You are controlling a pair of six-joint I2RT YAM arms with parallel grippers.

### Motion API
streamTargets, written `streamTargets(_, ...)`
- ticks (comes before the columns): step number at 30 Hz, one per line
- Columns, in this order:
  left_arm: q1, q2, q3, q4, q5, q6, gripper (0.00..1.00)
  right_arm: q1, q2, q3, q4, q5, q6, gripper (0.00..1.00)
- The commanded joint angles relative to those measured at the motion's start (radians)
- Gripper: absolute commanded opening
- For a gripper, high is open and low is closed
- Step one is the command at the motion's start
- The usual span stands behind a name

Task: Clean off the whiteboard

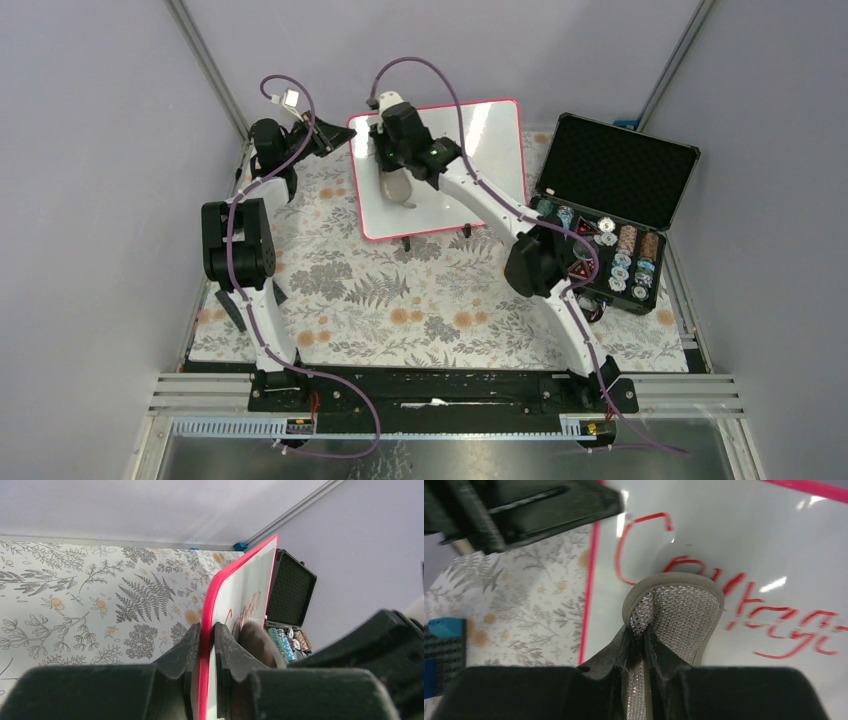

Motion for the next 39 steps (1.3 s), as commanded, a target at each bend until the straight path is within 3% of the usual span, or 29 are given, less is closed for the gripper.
streamTargets(1,-0.01,-0.037,0.001,-0.009,-0.011,0.073,0.0,0.018,0.017,0.09,-0.002,-0.008,0.018,0.0)
streamTargets(8,-0.01,-0.047,-0.014,-0.01,-0.018,0.091,0.0,-0.011,-0.02,0.034,-0.002,0.169,-0.07,0.0)
streamTargets(18,-0.016,-0.084,-0.043,-0.101,-0.055,0.182,0.0,-0.192,-0.137,-0.198,0.029,0.232,-0.073,0.0)
streamTargets(22,-0.024,-0.085,-0.038,-0.129,-0.064,0.207,0.0,-0.215,-0.157,-0.236,0.034,0.265,-0.093,0.0)
streamTargets(25,-0.027,-0.08,-0.034,-0.136,-0.067,0.21,0.0,-0.213,-0.158,-0.236,0.034,0.198,-0.067,0.0)
streamTargets(30,-0.03,-0.081,-0.031,-0.136,-0.066,0.207,0.0,-0.164,-0.115,-0.158,0.025,0.101,-0.017,0.0)
streamTargets(36,-0.038,-0.101,-0.034,-0.156,-0.078,0.231,0.0,-0.034,0.045,0.136,-0.085,0.061,-0.019,0.0)
streamTargets(39,-0.042,-0.099,-0.033,-0.156,-0.078,0.229,0.0,0.008,0.081,0.193,-0.072,0.012,-0.004,0.0)
